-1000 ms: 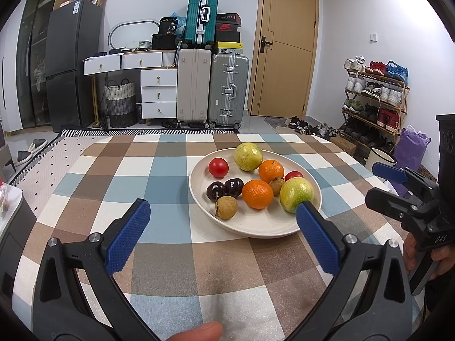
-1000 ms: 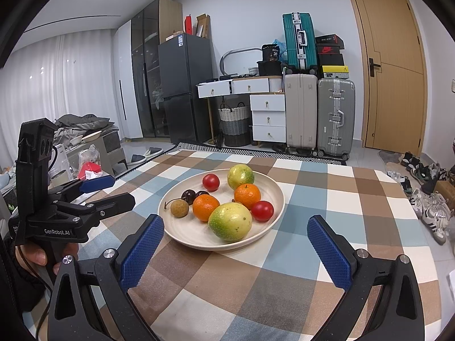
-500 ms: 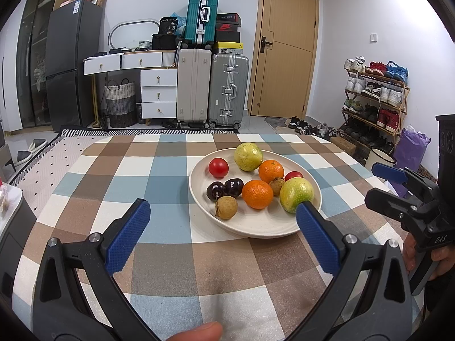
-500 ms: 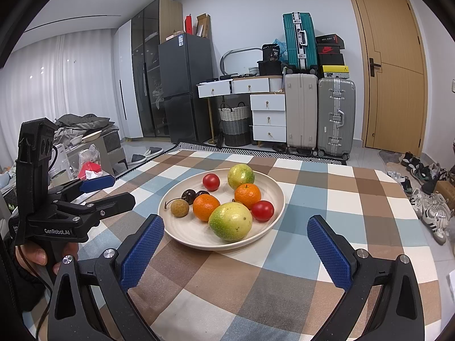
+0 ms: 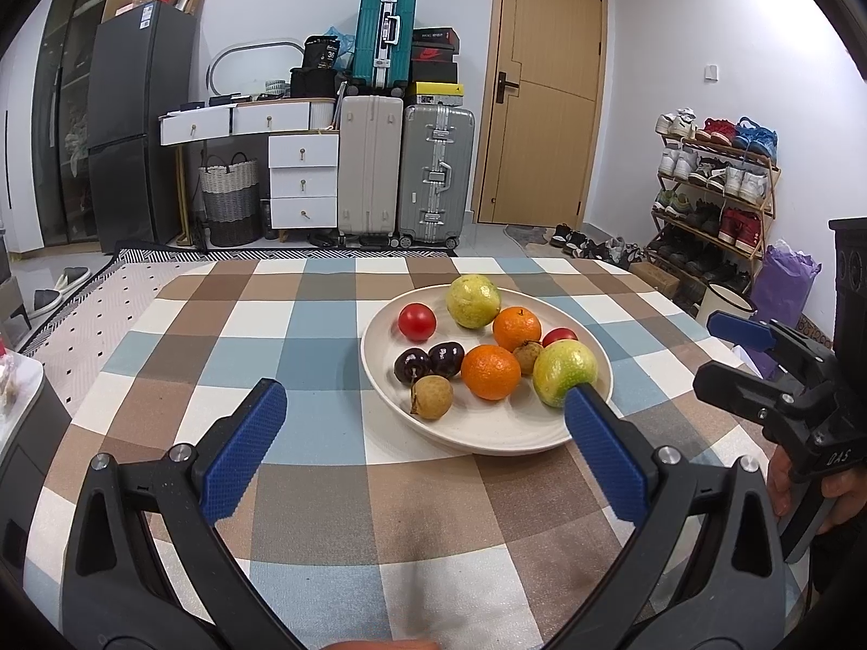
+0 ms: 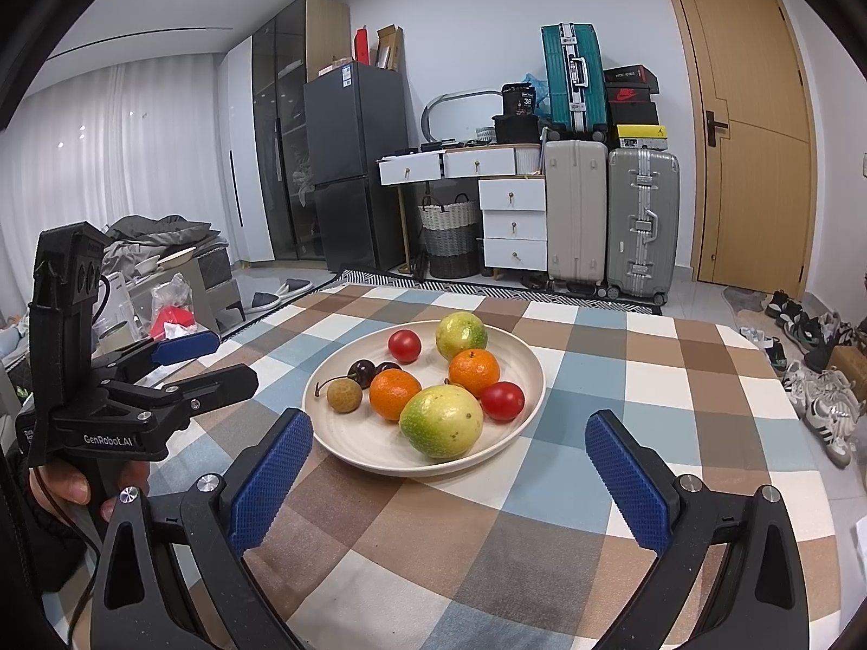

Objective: Organize fruits

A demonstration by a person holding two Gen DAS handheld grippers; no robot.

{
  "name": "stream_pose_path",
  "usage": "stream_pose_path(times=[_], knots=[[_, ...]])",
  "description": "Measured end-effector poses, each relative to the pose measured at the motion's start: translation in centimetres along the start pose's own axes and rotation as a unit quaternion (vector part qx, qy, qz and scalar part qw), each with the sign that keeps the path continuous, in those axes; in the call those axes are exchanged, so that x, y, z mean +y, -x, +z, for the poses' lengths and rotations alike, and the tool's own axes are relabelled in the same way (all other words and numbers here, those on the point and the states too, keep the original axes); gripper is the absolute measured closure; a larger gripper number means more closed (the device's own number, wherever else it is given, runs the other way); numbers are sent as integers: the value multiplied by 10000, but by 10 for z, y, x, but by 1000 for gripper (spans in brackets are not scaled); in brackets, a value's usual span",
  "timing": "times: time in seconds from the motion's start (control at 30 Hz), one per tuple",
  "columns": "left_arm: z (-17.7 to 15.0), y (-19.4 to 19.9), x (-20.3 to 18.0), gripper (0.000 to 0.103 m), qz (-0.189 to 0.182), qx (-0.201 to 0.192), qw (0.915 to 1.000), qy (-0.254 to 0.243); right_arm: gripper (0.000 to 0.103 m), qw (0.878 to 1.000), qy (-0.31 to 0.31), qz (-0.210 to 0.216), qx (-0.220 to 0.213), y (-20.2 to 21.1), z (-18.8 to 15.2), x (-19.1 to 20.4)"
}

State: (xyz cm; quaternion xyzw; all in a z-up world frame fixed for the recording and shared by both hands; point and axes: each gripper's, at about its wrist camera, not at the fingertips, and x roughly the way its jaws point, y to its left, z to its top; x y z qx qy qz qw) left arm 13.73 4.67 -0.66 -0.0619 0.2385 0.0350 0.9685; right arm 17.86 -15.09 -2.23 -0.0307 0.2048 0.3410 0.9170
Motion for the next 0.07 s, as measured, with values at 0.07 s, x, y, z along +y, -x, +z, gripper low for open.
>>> stream_pose_path(times=[0.07], knots=[[1, 1, 0, 1, -7, -9, 10000, 3, 0, 10000, 2, -7, 0, 0, 0, 0]])
